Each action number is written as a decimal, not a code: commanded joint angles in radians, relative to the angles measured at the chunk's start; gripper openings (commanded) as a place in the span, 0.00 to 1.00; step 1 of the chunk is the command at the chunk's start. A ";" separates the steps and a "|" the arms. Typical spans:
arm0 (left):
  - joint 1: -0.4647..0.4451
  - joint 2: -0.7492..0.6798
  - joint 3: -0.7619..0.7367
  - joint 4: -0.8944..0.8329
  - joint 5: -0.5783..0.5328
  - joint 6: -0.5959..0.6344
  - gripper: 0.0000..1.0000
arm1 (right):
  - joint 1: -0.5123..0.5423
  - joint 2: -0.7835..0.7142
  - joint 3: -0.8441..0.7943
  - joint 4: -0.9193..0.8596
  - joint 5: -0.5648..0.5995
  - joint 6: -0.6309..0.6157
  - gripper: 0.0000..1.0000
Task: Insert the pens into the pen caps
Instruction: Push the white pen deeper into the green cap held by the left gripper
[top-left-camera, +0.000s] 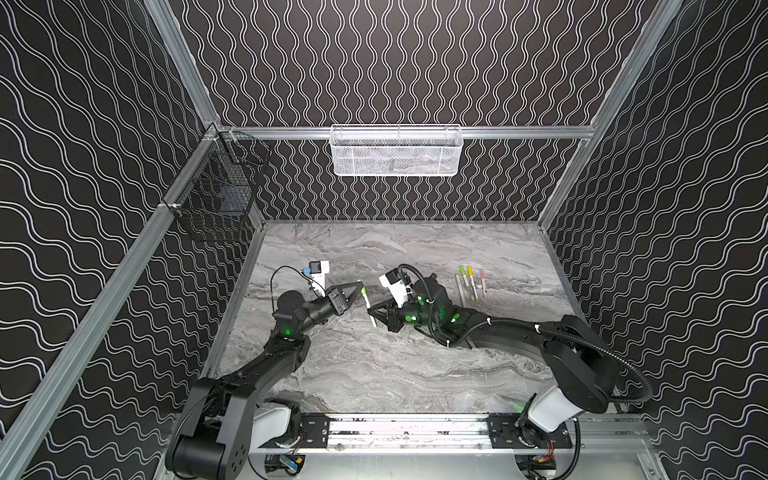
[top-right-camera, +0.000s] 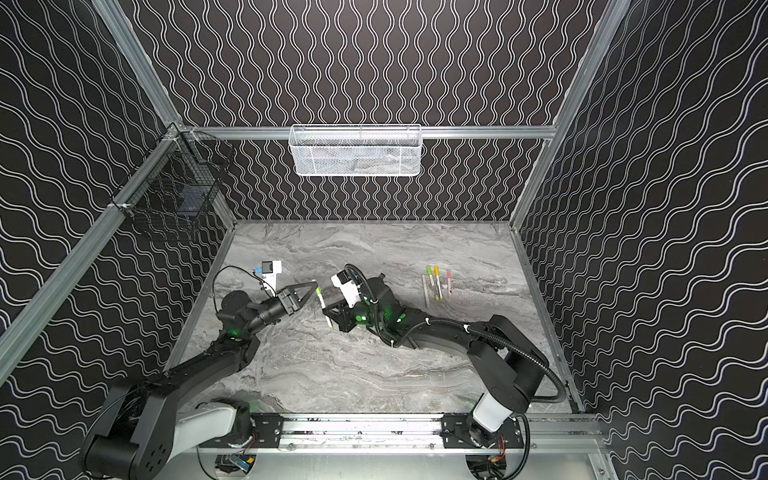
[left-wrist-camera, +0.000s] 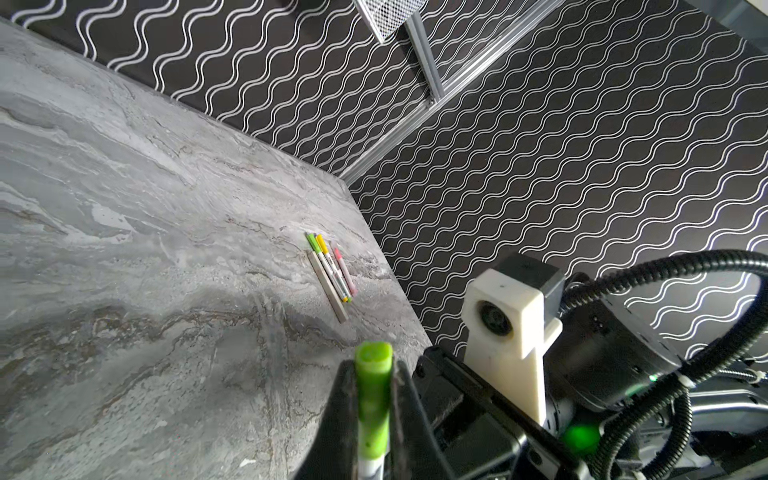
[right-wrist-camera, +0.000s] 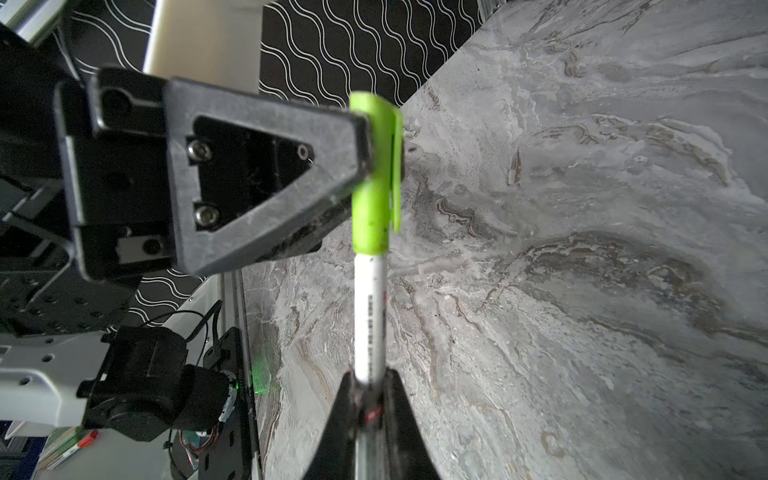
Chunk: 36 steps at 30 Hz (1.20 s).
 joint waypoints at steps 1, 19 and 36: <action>-0.024 -0.032 0.018 -0.073 0.081 0.043 0.11 | -0.016 0.000 0.032 0.069 0.069 0.008 0.10; -0.058 -0.101 0.075 -0.234 0.042 0.122 0.32 | -0.013 -0.059 0.057 -0.071 -0.051 -0.096 0.11; -0.062 -0.127 0.069 -0.235 0.044 0.115 0.00 | 0.014 -0.062 0.058 -0.093 -0.103 -0.089 0.37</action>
